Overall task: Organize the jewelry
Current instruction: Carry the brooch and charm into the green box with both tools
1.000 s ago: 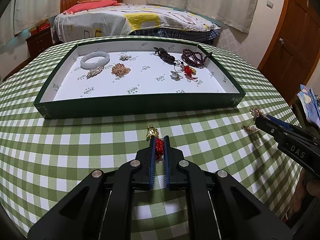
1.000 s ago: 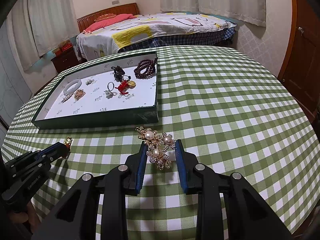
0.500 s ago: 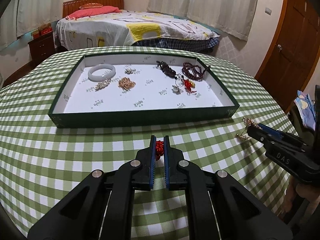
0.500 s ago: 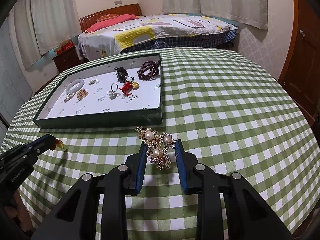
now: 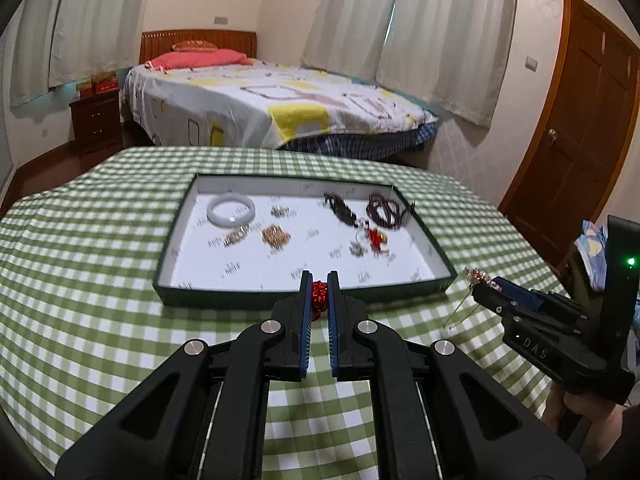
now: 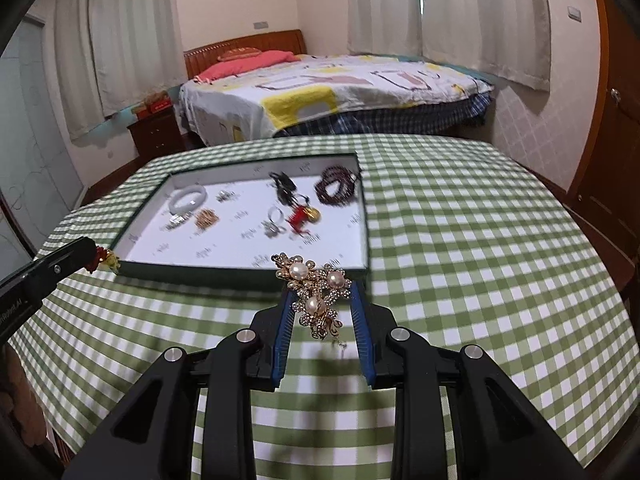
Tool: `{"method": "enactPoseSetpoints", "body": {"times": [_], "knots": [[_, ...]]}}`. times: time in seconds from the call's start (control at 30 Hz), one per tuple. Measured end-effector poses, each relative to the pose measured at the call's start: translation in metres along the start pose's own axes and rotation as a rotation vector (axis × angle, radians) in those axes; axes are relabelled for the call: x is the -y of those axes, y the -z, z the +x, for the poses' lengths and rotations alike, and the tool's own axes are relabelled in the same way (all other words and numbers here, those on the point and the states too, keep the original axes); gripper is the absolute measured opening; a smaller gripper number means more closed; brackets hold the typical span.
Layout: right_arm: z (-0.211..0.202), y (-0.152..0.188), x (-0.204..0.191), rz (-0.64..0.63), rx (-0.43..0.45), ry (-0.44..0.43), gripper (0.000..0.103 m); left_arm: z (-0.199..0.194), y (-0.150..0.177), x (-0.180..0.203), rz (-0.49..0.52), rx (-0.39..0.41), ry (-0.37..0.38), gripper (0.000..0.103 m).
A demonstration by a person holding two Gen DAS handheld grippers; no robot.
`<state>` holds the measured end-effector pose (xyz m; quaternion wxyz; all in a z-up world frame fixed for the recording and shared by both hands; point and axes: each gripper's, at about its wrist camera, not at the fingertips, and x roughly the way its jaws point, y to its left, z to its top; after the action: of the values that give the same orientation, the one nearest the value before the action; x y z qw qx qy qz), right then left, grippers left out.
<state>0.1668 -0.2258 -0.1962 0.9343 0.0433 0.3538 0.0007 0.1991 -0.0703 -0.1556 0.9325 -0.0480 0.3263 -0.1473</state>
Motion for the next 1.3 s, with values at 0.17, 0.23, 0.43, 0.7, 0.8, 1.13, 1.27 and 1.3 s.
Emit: {"method": "enactPoseSetpoints", "body": {"times": [0.17,0.23,0.43,0.7,0.8,1.13,1.27,1.3], "knots": [[-0.009,-0.015,-0.016,-0.028,0.043,-0.024,0.029,-0.013,-0.016,-0.006,0.006,0.052,-0.001,0.007],[-0.012,-0.024,-0.023,-0.043,0.066,-0.032,0.029,-0.017,-0.025,-0.008,0.010,0.079,-0.003,0.007],[-0.019,-0.053,-0.038,-0.074,0.139,-0.054,0.029,-0.027,-0.057,-0.016,0.021,0.168,-0.012,0.007],[-0.005,-0.089,-0.058,-0.091,0.207,-0.087,0.029,-0.008,-0.089,-0.028,0.023,0.210,-0.031,0.008],[0.009,-0.093,-0.063,-0.089,0.201,-0.093,0.029,0.012,-0.091,-0.034,0.013,0.190,-0.046,0.007],[0.076,-0.070,-0.059,-0.074,0.053,-0.094,0.029,0.087,-0.062,-0.049,-0.010,0.017,-0.050,0.007],[0.092,-0.060,-0.064,-0.090,0.013,-0.096,0.029,0.107,-0.051,-0.051,-0.008,-0.028,-0.058,0.008],[0.095,-0.057,-0.067,-0.096,0.003,-0.097,0.029,0.110,-0.049,-0.051,-0.009,-0.036,-0.061,0.008]]}}
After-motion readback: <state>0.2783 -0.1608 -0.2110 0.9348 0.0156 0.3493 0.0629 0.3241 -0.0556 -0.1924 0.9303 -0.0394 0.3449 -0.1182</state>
